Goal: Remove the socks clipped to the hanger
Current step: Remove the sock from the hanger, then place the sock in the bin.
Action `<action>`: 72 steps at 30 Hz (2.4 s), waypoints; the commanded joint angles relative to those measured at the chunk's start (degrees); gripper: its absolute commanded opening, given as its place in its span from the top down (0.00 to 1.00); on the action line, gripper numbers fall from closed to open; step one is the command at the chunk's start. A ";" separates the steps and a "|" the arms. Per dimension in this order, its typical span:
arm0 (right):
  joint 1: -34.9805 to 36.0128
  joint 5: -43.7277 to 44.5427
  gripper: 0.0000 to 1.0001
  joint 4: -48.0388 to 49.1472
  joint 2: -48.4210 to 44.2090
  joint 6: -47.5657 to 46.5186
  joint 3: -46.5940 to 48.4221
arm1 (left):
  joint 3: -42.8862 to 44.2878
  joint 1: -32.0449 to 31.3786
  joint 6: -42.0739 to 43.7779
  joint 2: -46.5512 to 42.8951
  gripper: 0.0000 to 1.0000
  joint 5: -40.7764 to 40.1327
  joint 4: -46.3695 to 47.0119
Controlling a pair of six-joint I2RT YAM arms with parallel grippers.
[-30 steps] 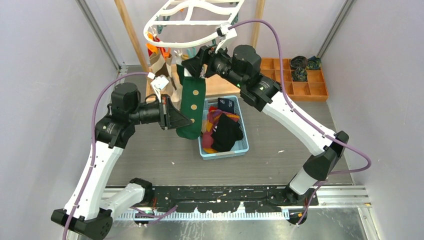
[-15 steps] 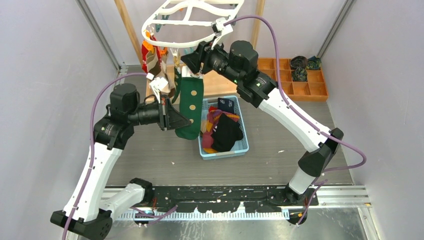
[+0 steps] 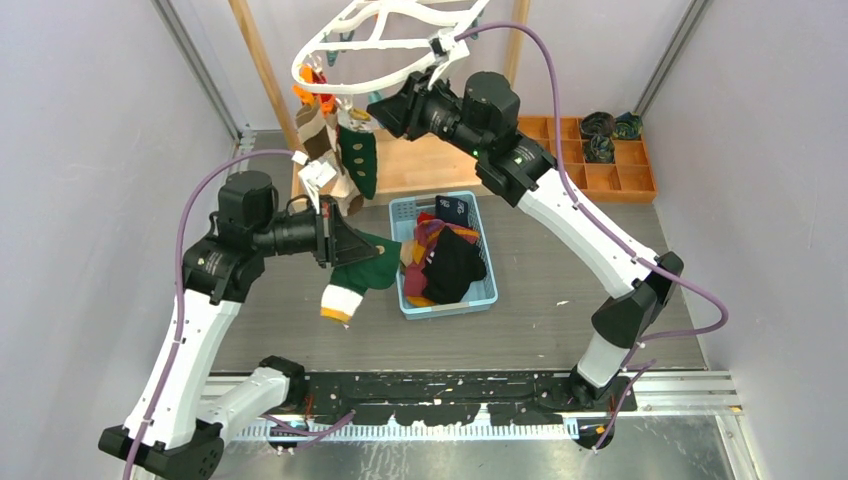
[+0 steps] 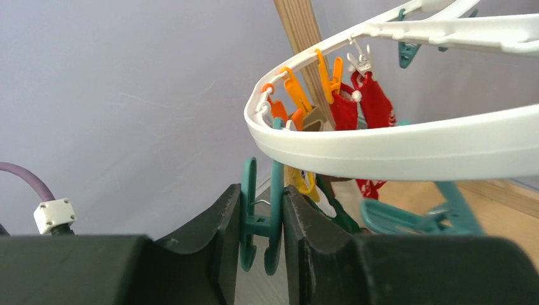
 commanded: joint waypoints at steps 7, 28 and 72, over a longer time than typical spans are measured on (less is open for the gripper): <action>-2.57 -7.52 0.31 7.26 -8.53 5.26 -11.24 | 3.11 -0.18 15.82 -2.95 1.00 -2.18 -7.99; 5.67 -31.03 0.20 37.30 -22.29 19.39 -48.06 | 9.10 -0.18 24.86 -0.37 1.00 1.91 -10.68; -5.61 23.73 0.91 3.56 -2.01 2.84 -54.49 | 8.05 15.01 19.33 8.08 0.00 -9.50 -20.91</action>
